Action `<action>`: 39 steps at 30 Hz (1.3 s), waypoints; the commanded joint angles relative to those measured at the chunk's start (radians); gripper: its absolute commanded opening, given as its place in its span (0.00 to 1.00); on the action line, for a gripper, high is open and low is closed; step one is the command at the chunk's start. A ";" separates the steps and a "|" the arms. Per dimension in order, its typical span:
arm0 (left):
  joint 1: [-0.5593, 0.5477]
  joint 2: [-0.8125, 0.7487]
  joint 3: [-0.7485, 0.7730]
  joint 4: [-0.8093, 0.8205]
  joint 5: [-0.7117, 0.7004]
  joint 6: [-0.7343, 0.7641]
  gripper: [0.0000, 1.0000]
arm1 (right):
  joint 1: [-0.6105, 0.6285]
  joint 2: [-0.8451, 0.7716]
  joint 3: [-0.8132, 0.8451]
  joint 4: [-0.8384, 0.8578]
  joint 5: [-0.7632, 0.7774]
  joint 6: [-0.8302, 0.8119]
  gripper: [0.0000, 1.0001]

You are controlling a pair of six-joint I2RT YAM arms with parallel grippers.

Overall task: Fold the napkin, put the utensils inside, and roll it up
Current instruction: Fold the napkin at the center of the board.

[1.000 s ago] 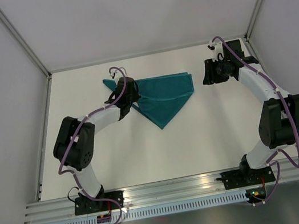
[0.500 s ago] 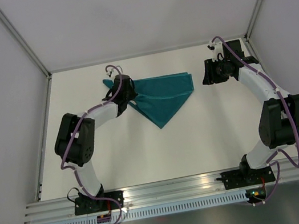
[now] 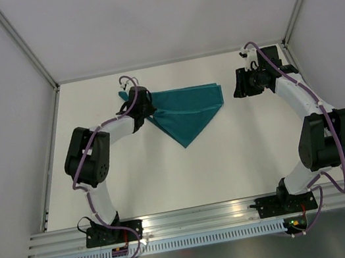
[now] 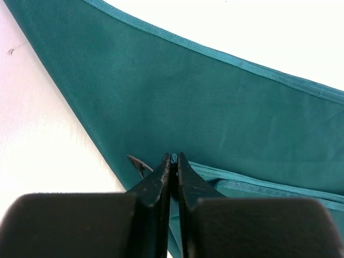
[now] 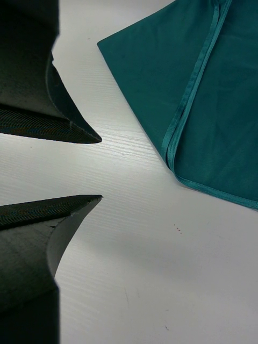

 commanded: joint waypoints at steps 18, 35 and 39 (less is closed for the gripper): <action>0.092 0.009 0.047 0.044 0.073 -0.040 0.61 | -0.003 0.005 -0.007 -0.003 -0.007 -0.004 0.49; 0.316 0.111 0.214 -0.040 0.127 -0.131 0.58 | -0.003 0.013 -0.007 -0.004 -0.014 -0.004 0.49; 0.333 0.183 0.266 -0.036 0.165 -0.134 0.57 | -0.003 0.018 -0.007 -0.003 -0.017 -0.004 0.49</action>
